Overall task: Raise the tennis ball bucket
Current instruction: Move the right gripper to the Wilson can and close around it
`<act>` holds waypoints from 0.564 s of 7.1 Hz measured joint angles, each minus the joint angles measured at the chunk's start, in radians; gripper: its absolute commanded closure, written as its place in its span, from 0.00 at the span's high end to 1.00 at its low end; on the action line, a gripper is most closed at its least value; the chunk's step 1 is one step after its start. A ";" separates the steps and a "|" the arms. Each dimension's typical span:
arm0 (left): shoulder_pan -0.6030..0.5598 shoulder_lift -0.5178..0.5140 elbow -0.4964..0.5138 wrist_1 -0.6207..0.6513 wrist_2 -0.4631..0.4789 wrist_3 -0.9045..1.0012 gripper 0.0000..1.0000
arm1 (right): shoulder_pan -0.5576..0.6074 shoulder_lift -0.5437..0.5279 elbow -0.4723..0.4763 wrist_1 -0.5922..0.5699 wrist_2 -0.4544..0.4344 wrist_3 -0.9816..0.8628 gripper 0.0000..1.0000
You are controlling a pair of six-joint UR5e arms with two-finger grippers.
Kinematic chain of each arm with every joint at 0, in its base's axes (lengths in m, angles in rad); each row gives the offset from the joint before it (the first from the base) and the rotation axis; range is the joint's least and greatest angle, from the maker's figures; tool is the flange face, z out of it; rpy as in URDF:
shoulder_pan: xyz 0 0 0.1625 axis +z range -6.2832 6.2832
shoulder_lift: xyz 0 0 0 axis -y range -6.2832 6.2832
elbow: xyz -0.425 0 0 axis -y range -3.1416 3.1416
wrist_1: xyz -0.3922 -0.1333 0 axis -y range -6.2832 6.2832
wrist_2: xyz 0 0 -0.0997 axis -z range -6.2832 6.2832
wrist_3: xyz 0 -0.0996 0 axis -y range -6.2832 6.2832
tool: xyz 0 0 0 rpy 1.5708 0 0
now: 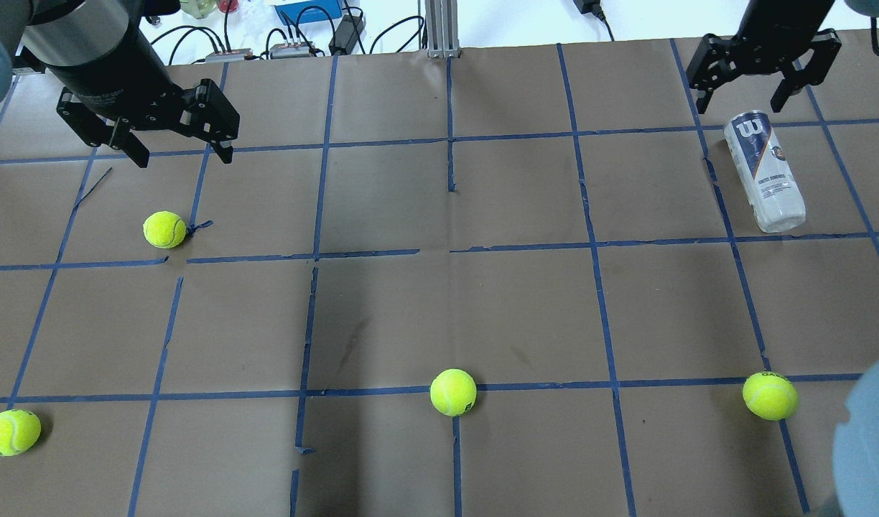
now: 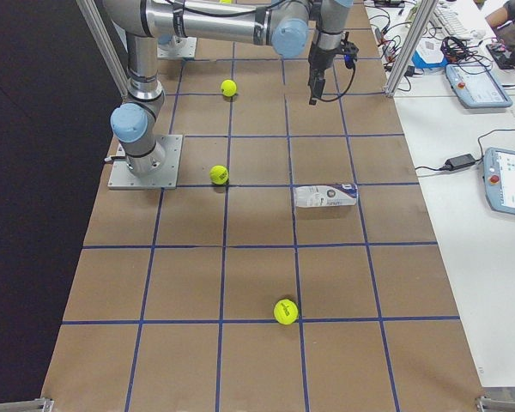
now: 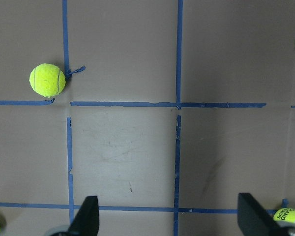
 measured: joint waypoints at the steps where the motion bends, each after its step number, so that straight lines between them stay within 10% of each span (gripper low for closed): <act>1: 0.000 0.000 0.000 0.000 0.000 0.000 1.00 | -0.051 0.062 0.002 -0.081 -0.007 -0.042 1.00; 4: -0.001 0.000 0.001 -0.001 0.001 -0.001 1.00 | -0.126 0.230 0.017 -0.288 -0.055 -0.139 1.00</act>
